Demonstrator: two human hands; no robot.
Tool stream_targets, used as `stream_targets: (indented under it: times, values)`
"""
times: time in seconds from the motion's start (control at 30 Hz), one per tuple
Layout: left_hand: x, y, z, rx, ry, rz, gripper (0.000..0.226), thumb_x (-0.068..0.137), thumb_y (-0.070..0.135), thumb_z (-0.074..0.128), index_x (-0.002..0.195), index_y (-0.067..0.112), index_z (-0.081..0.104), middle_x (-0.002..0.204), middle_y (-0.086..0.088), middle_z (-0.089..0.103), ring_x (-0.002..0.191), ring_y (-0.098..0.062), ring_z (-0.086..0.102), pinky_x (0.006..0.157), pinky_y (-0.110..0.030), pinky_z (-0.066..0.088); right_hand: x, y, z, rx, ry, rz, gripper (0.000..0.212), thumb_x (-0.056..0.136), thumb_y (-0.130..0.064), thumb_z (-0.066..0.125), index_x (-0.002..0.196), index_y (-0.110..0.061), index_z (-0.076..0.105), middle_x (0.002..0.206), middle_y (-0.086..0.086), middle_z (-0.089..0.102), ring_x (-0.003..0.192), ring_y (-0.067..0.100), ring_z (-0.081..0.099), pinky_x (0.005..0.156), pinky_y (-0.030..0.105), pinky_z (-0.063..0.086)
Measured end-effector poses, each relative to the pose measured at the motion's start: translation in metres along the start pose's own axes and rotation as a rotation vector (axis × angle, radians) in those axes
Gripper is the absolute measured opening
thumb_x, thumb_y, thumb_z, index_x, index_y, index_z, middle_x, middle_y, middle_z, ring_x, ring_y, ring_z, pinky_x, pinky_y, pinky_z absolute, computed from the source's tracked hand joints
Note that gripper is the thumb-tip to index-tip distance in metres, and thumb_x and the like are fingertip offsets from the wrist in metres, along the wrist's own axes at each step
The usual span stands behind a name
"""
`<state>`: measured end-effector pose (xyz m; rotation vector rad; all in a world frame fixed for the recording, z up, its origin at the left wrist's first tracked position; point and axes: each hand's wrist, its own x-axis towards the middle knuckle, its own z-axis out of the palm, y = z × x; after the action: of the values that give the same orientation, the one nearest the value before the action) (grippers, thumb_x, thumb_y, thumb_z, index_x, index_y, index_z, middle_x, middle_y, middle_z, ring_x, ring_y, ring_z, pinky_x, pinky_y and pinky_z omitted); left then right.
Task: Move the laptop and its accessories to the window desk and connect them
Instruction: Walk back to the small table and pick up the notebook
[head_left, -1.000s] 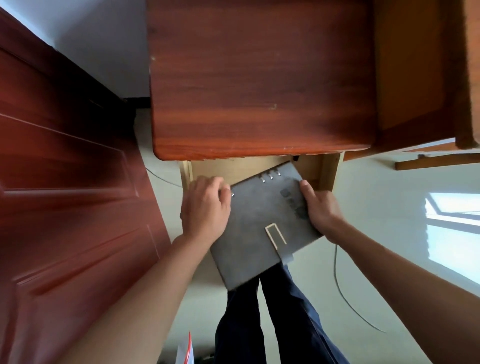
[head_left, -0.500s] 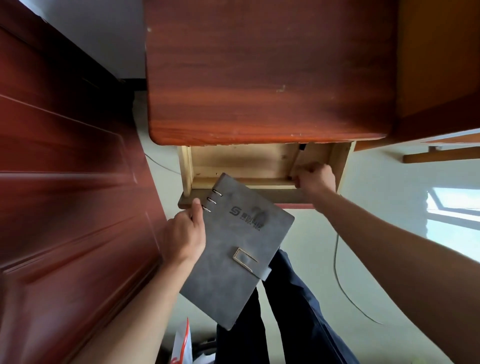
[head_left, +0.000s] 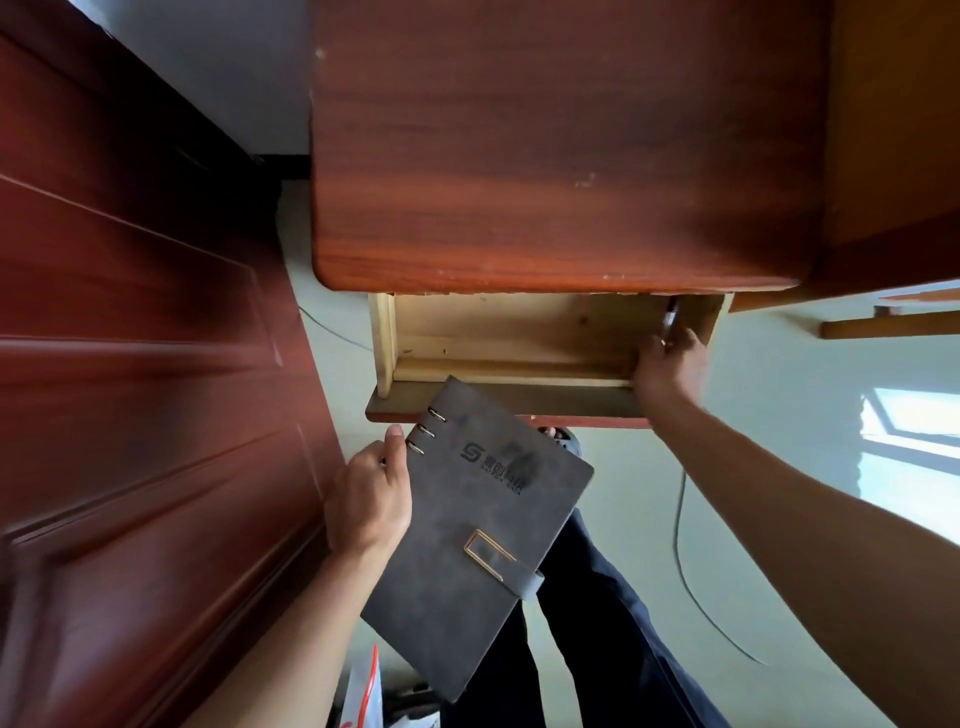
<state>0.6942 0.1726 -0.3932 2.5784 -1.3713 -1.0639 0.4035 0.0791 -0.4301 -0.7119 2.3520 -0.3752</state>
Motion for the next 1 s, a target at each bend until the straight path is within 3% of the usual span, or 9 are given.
stream_targets:
  times: [0.07, 0.13, 0.23, 0.33, 0.47, 0.57, 0.67, 0.77, 1.0]
  values:
    - [0.001, 0.004, -0.004, 0.022, -0.013, 0.004, 0.054, 0.097, 0.052, 0.023, 0.07, 0.016, 0.053, 0.082, -0.019, 0.067, 0.084, -0.043, 0.061, 0.074, -0.043, 0.047, -0.012, 0.005, -0.011, 0.067, -0.004, 0.018, 0.025, 0.093, -0.018, 0.042, 0.103, -0.012, 0.065, 0.092, 0.008, 0.066, 0.088, 0.031, 0.061, 0.076, 0.04, 0.052]
    - [0.001, 0.009, -0.008, 0.026, -0.016, -0.008, 0.054, 0.098, 0.049, 0.023, 0.091, 0.014, 0.063, 0.095, -0.019, 0.068, 0.093, -0.042, 0.061, 0.08, -0.043, 0.048, -0.031, 0.016, -0.026, 0.1, -0.022, 0.042, 0.023, 0.086, -0.018, 0.042, 0.08, -0.015, 0.064, 0.067, -0.001, 0.058, 0.067, 0.025, 0.057, 0.056, 0.032, 0.043]
    - [0.002, 0.016, -0.013, -0.002, -0.029, -0.017, 0.05, 0.099, 0.044, 0.026, 0.105, 0.012, 0.064, 0.106, -0.021, 0.067, 0.1, -0.043, 0.059, 0.086, -0.044, 0.047, -0.058, 0.035, -0.045, 0.151, 0.015, 0.144, 0.027, 0.072, -0.037, 0.044, 0.062, -0.012, 0.048, 0.046, -0.009, 0.04, 0.048, 0.017, 0.039, 0.048, 0.029, 0.032]
    - [0.003, 0.021, -0.014, 0.016, 0.001, -0.004, 0.053, 0.101, 0.041, 0.029, 0.098, 0.003, 0.066, 0.104, -0.028, 0.066, 0.097, -0.046, 0.059, 0.078, -0.041, 0.044, -0.071, 0.055, -0.048, 0.344, -0.02, 0.434, 0.036, 0.079, -0.046, 0.052, 0.065, -0.013, 0.056, 0.047, -0.004, 0.041, 0.045, 0.016, 0.036, 0.047, 0.03, 0.032]
    - [0.005, 0.019, -0.01, 0.063, 0.06, -0.02, 0.063, 0.1, 0.043, 0.03, 0.086, -0.007, 0.066, 0.097, -0.034, 0.064, 0.092, -0.048, 0.059, 0.071, -0.041, 0.04, -0.069, 0.061, -0.028, 0.692, -0.252, 0.648, 0.018, 0.096, -0.014, 0.045, 0.094, -0.004, 0.06, 0.064, 0.006, 0.052, 0.044, 0.012, 0.036, 0.039, 0.023, 0.026]
    - [0.004, 0.011, -0.007, 0.109, 0.064, 0.014, 0.061, 0.101, 0.039, 0.03, 0.093, -0.01, 0.064, 0.098, -0.036, 0.062, 0.093, -0.05, 0.058, 0.076, -0.046, 0.045, -0.064, 0.052, -0.016, 0.943, -0.424, 0.702, 0.007, 0.091, -0.013, 0.051, 0.098, -0.011, 0.052, 0.088, 0.013, 0.062, 0.04, 0.007, 0.036, 0.031, 0.017, 0.02]
    - [0.004, 0.001, -0.008, 0.127, 0.062, 0.005, 0.065, 0.101, 0.042, 0.026, 0.092, -0.008, 0.065, 0.1, -0.034, 0.063, 0.094, -0.049, 0.059, 0.076, -0.045, 0.045, -0.059, 0.037, 0.0, 0.941, -0.484, 0.705, 0.017, 0.09, -0.028, 0.06, 0.085, -0.014, 0.051, 0.074, 0.008, 0.06, 0.036, 0.006, 0.04, 0.029, 0.016, 0.019]
    - [0.002, -0.003, -0.012, 0.135, 0.052, -0.023, 0.069, 0.1, 0.046, 0.022, 0.093, -0.006, 0.066, 0.104, -0.033, 0.063, 0.097, -0.048, 0.058, 0.079, -0.045, 0.045, -0.059, 0.022, 0.009, 0.842, -0.4, 0.758, 0.021, 0.094, -0.025, 0.056, 0.08, -0.017, 0.043, 0.06, 0.003, 0.053, 0.031, 0.005, 0.042, 0.027, 0.015, 0.017]
    - [-0.006, 0.004, -0.038, 0.062, 0.114, 0.012, 0.066, 0.1, 0.043, 0.025, 0.081, -0.006, 0.065, 0.095, -0.034, 0.064, 0.09, -0.05, 0.059, 0.07, -0.043, 0.041, -0.076, -0.005, -0.016, 0.677, -0.295, 0.649, 0.015, 0.087, -0.022, 0.054, 0.078, -0.01, 0.055, 0.076, 0.015, 0.074, 0.037, 0.005, 0.052, 0.032, 0.013, 0.026]
